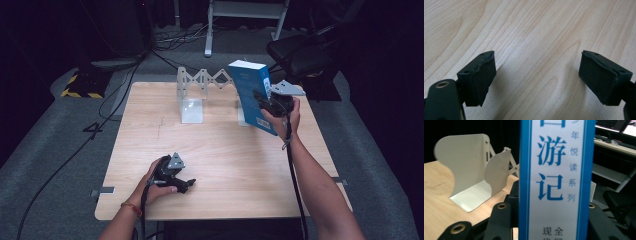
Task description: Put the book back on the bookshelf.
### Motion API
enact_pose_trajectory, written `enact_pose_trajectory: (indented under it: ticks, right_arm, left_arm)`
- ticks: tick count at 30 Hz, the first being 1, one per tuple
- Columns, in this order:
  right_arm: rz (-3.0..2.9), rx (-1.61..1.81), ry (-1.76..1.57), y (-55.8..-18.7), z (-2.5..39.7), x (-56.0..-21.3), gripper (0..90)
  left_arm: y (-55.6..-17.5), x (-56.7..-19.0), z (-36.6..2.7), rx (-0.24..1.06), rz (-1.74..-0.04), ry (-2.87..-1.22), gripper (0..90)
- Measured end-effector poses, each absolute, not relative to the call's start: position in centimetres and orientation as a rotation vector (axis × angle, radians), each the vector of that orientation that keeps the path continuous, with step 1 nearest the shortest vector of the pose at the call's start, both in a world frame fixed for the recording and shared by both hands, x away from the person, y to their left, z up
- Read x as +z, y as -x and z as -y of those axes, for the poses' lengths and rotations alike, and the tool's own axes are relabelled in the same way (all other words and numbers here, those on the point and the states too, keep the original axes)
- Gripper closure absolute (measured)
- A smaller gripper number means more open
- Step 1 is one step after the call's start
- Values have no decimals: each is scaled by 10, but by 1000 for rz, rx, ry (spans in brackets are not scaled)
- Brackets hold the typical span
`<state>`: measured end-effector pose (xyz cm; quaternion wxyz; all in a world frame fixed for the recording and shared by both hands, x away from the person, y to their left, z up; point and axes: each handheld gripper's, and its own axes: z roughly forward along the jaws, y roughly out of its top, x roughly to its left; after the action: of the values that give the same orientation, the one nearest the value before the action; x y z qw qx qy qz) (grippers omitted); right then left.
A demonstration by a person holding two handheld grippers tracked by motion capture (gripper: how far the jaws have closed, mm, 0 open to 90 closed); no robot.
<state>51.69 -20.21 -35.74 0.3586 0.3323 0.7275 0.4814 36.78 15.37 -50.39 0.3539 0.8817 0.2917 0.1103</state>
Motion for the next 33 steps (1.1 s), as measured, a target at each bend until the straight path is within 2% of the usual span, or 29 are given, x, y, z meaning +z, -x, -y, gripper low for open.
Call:
enact_pose_trajectory:
  ticks: [6,14,33]
  right_arm:
    - [-1786,1236,-914,-524,189,-369,620]
    - [-1698,1309,-968,-524,193,-394,618]
    - [-1705,1398,-928,-493,229,-421,609]
  left_arm:
    - [-367,-504,-153,281,-745,-2282,149]
    - [-367,-504,-153,279,-738,-2284,149]
    - [-367,-504,-148,272,-727,-2286,147]
